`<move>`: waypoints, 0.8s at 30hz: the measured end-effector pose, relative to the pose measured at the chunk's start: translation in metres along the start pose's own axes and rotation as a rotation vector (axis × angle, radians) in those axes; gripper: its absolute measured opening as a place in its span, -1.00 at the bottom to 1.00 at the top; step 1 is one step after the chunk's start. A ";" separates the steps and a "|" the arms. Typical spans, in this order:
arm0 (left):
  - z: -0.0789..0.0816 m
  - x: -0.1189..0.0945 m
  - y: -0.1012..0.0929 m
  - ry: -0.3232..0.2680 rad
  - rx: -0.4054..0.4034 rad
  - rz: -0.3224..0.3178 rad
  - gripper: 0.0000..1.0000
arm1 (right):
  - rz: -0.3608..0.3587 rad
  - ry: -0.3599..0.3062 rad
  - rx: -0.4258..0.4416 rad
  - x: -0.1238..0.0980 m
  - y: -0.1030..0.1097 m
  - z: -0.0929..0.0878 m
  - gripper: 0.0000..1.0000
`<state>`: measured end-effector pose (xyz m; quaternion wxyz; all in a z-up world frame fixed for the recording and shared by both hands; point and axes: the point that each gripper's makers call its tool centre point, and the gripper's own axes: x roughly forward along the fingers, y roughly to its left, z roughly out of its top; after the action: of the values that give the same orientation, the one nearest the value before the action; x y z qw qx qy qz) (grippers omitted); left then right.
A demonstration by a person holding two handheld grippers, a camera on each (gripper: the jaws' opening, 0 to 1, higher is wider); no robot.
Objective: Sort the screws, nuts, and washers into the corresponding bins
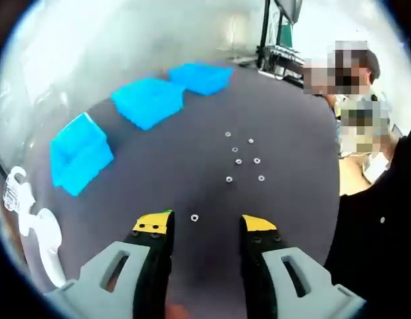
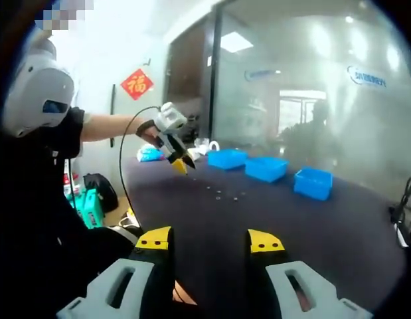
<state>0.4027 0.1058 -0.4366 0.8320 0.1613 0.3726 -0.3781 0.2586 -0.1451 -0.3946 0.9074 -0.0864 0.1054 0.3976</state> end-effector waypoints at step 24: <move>-0.018 0.023 0.010 0.069 -0.061 0.016 -0.61 | 0.008 0.013 0.014 0.001 0.003 -0.006 -0.24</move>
<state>0.4113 0.1114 -0.4659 0.8262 0.1519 0.4112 -0.3540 0.2562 -0.1439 -0.4006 0.9056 -0.0823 0.1146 0.4000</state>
